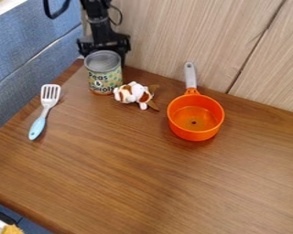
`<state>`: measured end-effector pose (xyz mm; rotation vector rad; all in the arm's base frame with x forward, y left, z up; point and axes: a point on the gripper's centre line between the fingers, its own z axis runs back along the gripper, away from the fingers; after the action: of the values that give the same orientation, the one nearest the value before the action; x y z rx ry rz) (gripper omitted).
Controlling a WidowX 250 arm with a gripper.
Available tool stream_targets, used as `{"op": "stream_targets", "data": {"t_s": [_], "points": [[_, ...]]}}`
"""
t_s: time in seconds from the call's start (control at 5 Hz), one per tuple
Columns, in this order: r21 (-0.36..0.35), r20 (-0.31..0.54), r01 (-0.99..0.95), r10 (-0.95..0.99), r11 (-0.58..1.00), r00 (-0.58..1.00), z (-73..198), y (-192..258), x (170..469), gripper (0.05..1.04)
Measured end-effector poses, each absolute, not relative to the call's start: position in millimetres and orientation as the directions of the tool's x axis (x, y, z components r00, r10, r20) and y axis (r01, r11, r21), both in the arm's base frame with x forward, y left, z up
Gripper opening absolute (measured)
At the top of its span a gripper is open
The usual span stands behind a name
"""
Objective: Mueve la lata para delante
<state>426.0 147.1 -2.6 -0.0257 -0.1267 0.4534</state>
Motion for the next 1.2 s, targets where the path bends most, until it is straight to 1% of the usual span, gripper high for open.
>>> {"op": "stream_targets", "data": {"t_s": [0.4,0.8,1.0,1.2], "points": [[-0.041,0.084,-0.414,0.416,0.909,0.905,-3.4,137.1,404.7,1.001],[-0.038,0.084,-0.396,0.398,0.917,0.914,8.8,125.4,376.4,1.001],[-0.029,0.08,-0.361,0.362,0.932,0.929,13.0,113.9,353.8,1.001],[0.007,0.065,-0.315,0.314,0.949,0.947,10.3,100.2,328.9,1.001]]}}
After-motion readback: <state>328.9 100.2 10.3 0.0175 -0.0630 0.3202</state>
